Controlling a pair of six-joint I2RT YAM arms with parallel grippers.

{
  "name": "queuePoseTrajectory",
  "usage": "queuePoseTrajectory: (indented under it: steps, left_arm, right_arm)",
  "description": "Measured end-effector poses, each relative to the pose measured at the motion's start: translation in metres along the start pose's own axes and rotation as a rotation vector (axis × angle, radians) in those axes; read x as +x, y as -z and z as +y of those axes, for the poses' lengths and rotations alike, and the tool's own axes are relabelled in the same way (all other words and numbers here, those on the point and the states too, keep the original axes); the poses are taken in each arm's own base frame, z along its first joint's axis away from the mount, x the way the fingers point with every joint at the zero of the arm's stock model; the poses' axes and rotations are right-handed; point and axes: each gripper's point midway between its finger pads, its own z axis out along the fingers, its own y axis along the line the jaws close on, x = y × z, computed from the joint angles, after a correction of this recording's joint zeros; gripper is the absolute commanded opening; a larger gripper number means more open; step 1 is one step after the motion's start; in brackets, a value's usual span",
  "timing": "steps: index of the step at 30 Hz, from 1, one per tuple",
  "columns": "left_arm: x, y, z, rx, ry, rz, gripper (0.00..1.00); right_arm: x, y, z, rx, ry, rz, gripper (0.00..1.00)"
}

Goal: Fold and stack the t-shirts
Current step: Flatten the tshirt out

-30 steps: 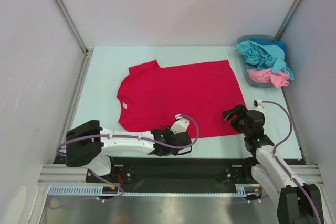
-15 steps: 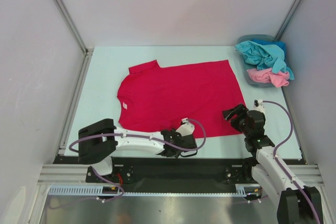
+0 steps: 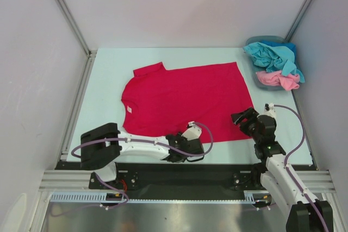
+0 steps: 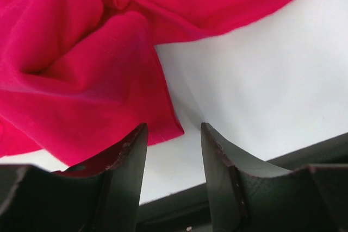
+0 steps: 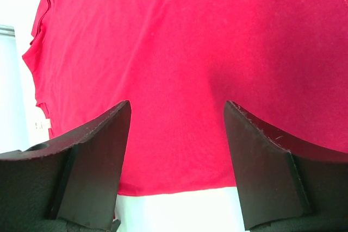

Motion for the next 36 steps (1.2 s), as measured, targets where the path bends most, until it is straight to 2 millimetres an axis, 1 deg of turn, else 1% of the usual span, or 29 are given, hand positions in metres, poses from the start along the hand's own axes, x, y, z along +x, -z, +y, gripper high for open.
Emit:
queuePoseTrajectory:
  steps: [7,12,15,22,24,27,28,30,31,36]
  left_arm:
    - [-0.002,-0.006,0.013,0.025,0.081,-0.012,0.49]
    - [-0.004,-0.008,0.013,0.029,0.087,-0.017,0.48]
    - [-0.006,-0.009,0.012,0.033,0.087,-0.024,0.45]
    - [-0.010,-0.012,0.004,0.063,0.093,-0.036,0.20]
    - [-0.010,-0.013,0.003,0.066,0.091,-0.040,0.18]
    - [-0.010,-0.013,0.004,0.063,0.087,-0.042,0.11]
    - [-0.010,-0.013,0.005,0.062,0.086,-0.042,0.07]
    - [-0.009,-0.013,0.006,0.059,0.086,-0.041,0.04]
    - [-0.008,-0.013,0.007,0.058,0.084,-0.038,0.01]
    - [-0.004,-0.010,0.011,0.049,0.075,-0.021,0.00]
  right_arm:
    - [0.001,0.002,-0.004,0.013,-0.002,0.007,0.74]
    - [0.002,0.002,-0.005,0.018,-0.002,0.011,0.74]
    - [0.001,0.003,-0.004,0.016,0.002,0.009,0.74]
    - [-0.004,0.004,0.001,0.016,0.003,0.007,0.74]
    - [-0.003,0.004,0.000,0.019,0.003,0.008,0.74]
    - [-0.003,0.004,-0.001,0.021,0.002,0.009,0.74]
    - [-0.003,0.004,-0.001,0.022,0.002,0.009,0.74]
    - [-0.003,0.004,-0.001,0.022,0.002,0.009,0.74]
    - [-0.003,0.004,-0.001,0.023,0.002,0.010,0.74]
    - [-0.001,0.002,-0.003,0.033,0.001,0.019,0.74]
